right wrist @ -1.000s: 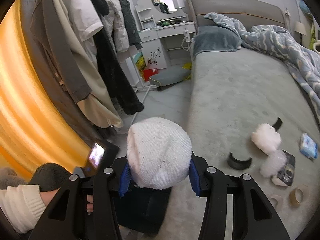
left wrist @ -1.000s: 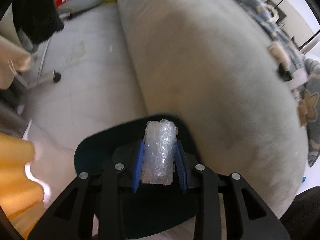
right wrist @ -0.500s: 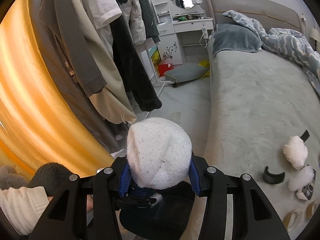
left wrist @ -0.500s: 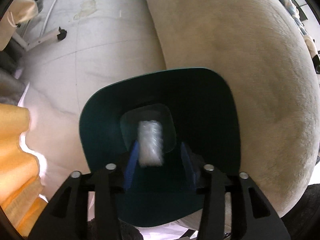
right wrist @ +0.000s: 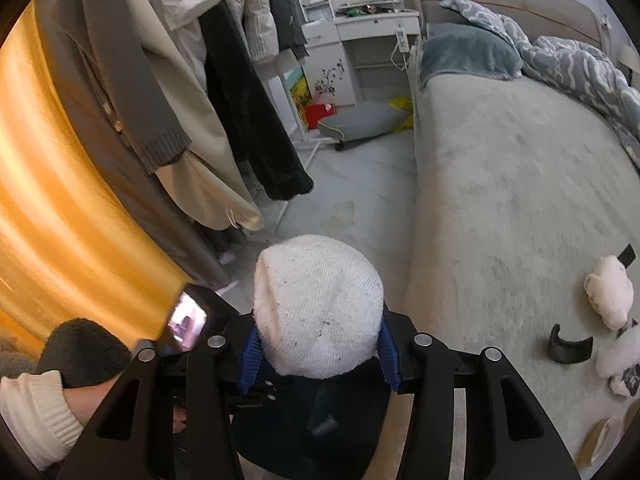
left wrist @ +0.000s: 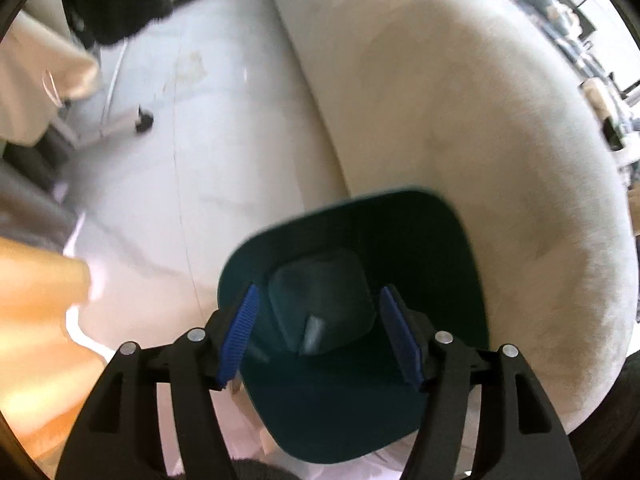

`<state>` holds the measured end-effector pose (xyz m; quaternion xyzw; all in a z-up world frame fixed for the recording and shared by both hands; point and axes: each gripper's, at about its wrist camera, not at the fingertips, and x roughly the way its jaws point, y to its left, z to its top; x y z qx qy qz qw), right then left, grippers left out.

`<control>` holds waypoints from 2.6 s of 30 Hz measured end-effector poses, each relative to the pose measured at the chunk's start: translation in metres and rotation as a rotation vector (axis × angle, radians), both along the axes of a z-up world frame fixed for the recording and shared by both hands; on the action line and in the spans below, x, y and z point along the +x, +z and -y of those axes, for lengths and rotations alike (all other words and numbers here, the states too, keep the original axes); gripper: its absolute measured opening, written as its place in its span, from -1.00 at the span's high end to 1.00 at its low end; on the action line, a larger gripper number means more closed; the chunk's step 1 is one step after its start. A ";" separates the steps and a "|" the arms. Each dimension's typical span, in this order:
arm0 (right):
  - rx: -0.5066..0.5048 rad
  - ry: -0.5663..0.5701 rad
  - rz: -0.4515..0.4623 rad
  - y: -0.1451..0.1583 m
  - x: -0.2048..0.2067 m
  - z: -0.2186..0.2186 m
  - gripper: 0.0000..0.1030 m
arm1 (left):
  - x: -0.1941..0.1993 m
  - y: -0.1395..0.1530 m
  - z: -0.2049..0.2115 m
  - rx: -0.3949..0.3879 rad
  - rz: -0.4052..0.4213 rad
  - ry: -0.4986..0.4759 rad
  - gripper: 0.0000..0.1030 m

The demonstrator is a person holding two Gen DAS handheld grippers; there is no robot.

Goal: Collect trash
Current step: 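Lower the white knit ball into the green bin and open the right gripper, then move both grippers back over the remaining items on the bed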

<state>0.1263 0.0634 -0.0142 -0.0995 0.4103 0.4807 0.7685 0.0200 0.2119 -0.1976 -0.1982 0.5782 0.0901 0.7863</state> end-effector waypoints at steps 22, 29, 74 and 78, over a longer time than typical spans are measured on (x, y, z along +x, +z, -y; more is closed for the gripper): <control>-0.298 0.041 -0.178 -0.130 -0.024 -0.029 0.03 | -0.034 0.154 -0.016 0.171 0.508 0.145 0.04; -0.323 0.082 -0.264 -0.164 -0.040 -0.035 -0.15 | -0.050 0.189 0.002 0.176 0.604 0.118 0.04; -0.043 -0.249 0.147 -0.005 0.036 0.182 -0.69 | 0.043 0.201 0.160 0.145 0.679 -0.102 -0.29; -0.045 -0.279 0.152 0.002 0.055 0.201 -0.69 | 0.053 0.190 0.171 0.157 0.645 -0.120 -0.29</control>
